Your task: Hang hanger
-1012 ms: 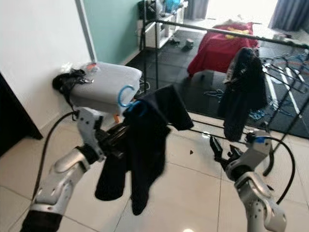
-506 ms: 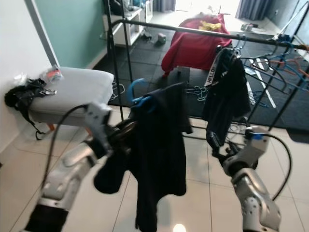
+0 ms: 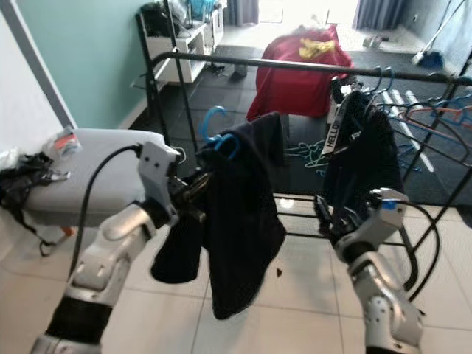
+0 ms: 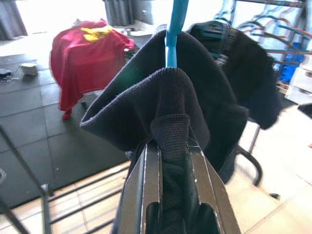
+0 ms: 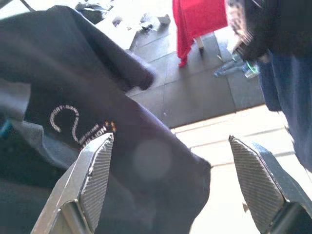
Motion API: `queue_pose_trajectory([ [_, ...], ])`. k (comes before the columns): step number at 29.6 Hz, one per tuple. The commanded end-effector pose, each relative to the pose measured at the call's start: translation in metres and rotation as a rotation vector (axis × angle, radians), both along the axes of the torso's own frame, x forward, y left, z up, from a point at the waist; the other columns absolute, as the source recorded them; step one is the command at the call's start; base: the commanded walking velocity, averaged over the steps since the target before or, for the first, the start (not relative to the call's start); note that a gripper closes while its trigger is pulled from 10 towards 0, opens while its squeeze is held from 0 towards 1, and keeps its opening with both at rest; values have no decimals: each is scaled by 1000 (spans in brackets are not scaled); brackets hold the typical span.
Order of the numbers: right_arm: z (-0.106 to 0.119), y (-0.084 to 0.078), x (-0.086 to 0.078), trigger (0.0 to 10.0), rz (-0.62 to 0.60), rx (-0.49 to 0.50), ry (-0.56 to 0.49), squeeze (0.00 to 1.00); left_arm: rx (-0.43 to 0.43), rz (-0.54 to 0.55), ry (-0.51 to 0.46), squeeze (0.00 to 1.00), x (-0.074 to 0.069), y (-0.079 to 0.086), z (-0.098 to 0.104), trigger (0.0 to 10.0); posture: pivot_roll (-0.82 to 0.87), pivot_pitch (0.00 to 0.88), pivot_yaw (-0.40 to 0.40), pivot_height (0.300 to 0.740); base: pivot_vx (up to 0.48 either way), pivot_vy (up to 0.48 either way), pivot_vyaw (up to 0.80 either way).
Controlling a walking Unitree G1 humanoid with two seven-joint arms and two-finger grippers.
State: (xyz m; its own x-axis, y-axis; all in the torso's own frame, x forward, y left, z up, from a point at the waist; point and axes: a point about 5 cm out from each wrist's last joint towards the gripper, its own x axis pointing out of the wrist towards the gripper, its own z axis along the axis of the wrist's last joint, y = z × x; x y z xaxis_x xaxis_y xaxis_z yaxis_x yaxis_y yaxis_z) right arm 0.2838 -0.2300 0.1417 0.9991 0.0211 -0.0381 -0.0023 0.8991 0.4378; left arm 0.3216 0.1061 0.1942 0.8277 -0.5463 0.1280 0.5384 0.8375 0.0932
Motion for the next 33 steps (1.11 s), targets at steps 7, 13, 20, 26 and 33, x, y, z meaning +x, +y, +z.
queue_pose_trajectory([
  [7,0,7,1,10000,16,13,-6,0,17,45,-6,0,4,-1,8,10000,-60,69,-34,740,480,0,0],
  [13,2,9,2,10000,38,14,-4,0,25,46,9,0,3,-5,6,10000,-61,70,-34,740,480,0,-800],
  [20,6,7,3,10000,29,13,-23,0,23,64,22,0,4,-7,5,10000,-63,67,-37,740,480,0,-457],
  [26,8,8,3,10000,32,14,-30,0,28,122,20,0,8,-5,8,10000,-65,64,-37,740,480,0,0],
  [33,8,7,2,10000,38,11,-25,0,-10,205,10,0,12,1,12,10000,-70,62,-35,740,404,0,0],
])
